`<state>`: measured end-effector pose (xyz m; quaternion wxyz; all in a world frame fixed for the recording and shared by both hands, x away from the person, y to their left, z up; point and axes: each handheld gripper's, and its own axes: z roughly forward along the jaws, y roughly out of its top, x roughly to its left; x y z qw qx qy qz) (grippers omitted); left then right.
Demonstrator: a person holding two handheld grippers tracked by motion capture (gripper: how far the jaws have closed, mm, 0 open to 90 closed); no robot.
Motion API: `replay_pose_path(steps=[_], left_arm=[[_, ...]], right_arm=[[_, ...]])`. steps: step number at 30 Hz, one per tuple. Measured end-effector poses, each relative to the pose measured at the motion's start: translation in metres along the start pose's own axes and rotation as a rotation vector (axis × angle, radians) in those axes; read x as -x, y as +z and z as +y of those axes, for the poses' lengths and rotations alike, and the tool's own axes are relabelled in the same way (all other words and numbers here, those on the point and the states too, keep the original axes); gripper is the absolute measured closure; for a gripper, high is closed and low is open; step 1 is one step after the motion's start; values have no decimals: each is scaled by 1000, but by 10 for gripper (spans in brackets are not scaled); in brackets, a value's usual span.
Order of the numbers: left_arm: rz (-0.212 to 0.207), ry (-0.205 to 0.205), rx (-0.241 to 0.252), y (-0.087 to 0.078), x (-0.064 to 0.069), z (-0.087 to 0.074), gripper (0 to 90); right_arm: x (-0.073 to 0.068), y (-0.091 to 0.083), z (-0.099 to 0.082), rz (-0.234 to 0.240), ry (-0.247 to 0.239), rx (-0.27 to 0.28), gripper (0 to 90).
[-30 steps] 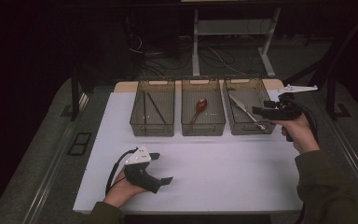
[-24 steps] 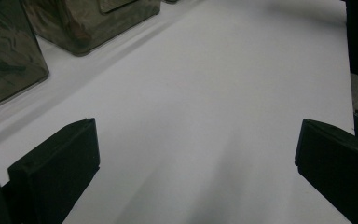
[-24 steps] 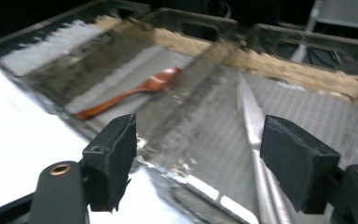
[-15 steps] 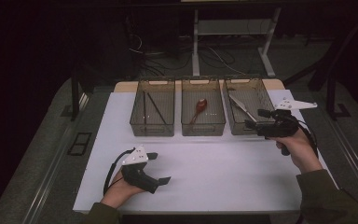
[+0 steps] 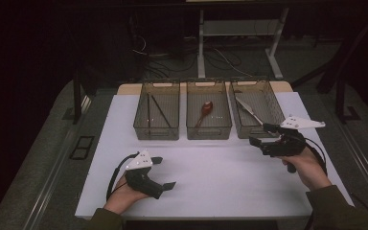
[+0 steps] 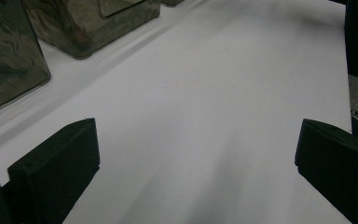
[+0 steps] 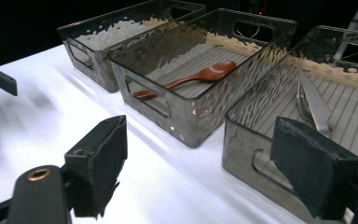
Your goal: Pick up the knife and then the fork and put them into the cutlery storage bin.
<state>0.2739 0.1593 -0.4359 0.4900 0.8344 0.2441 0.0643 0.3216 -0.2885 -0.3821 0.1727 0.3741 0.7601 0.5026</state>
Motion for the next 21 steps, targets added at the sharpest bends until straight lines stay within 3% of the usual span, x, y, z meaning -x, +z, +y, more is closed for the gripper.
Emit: replay_pose_path(steps=[21], left_arm=[[-5, 0, 5, 1, 3, 1, 0]], right_arm=[[-24, -6, -48, 20, 13, -3, 159]])
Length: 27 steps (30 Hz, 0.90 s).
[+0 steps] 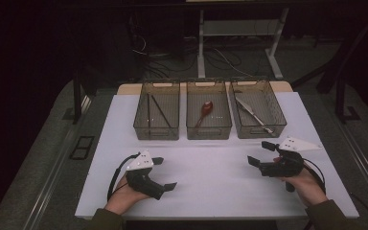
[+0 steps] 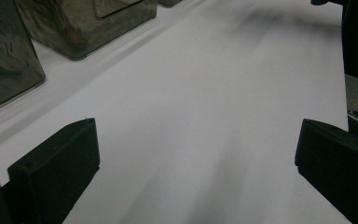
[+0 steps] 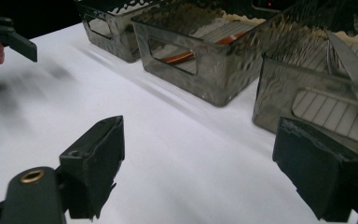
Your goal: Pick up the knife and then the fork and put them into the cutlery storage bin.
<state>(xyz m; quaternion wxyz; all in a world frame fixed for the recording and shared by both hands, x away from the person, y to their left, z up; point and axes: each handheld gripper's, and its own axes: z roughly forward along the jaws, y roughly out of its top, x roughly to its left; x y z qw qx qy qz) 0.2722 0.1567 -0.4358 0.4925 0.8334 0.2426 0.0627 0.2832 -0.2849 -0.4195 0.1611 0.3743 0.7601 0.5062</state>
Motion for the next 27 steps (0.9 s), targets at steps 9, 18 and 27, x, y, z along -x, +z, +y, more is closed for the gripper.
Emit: replay_pose_path(steps=[9, 18, 27], left_arm=[[0, 2, -2, 0, 0, 1, 0], [0, 8, -2, 0, 1, 0, 0], [5, 8, 1, -2, 0, 0, 0]], right_arm=[[-3, -6, -13, -2, 1, -24, 159], [-7, -9, -23, -4, 5, -50, 131], [-10, -14, -33, -17, -29, -95, 118]])
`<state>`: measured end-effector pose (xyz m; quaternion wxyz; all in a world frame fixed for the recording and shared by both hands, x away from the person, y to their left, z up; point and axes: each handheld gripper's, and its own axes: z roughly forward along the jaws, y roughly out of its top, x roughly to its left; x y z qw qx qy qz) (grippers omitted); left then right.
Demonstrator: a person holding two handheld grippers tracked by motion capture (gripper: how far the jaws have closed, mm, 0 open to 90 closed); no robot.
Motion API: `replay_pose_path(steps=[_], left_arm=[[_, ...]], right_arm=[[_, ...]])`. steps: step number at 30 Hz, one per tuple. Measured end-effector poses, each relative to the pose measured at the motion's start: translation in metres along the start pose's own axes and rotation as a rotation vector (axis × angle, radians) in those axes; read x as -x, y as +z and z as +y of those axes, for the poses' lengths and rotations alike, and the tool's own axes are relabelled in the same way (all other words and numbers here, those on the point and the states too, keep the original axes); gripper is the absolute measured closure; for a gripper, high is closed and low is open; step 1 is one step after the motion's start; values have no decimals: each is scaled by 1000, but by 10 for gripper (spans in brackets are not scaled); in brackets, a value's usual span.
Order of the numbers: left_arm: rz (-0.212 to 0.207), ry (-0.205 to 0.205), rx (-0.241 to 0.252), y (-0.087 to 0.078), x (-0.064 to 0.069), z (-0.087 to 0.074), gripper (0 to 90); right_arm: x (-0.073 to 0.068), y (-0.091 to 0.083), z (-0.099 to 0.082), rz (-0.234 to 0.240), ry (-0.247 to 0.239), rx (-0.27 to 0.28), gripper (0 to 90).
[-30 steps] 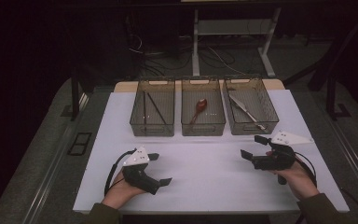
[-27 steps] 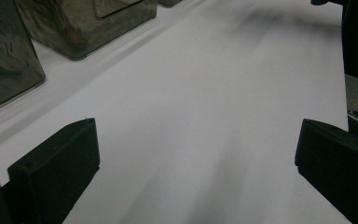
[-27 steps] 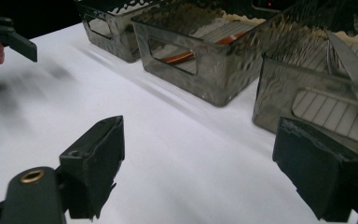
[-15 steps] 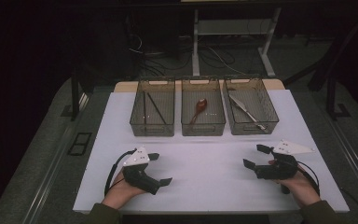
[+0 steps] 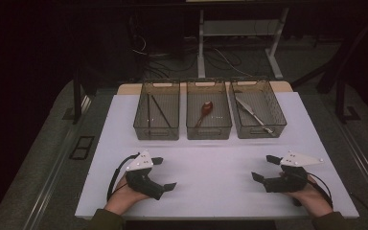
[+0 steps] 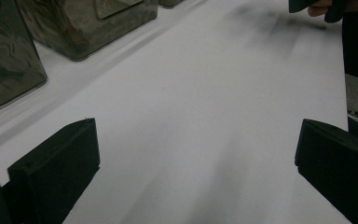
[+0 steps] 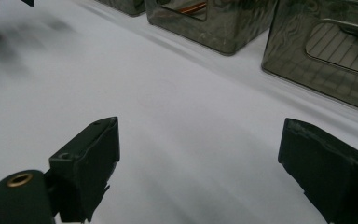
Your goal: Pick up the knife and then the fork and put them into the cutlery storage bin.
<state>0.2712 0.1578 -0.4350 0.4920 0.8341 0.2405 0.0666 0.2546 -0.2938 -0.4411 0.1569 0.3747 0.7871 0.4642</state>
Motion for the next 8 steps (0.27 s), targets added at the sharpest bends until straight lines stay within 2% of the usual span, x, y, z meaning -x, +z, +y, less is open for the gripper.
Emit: replay_pose_path(steps=[8], left_arm=[[9, -3, -5, 0, 0, 0, 0]], right_arm=[[1, 0, 0, -12, -8, -1, 118]])
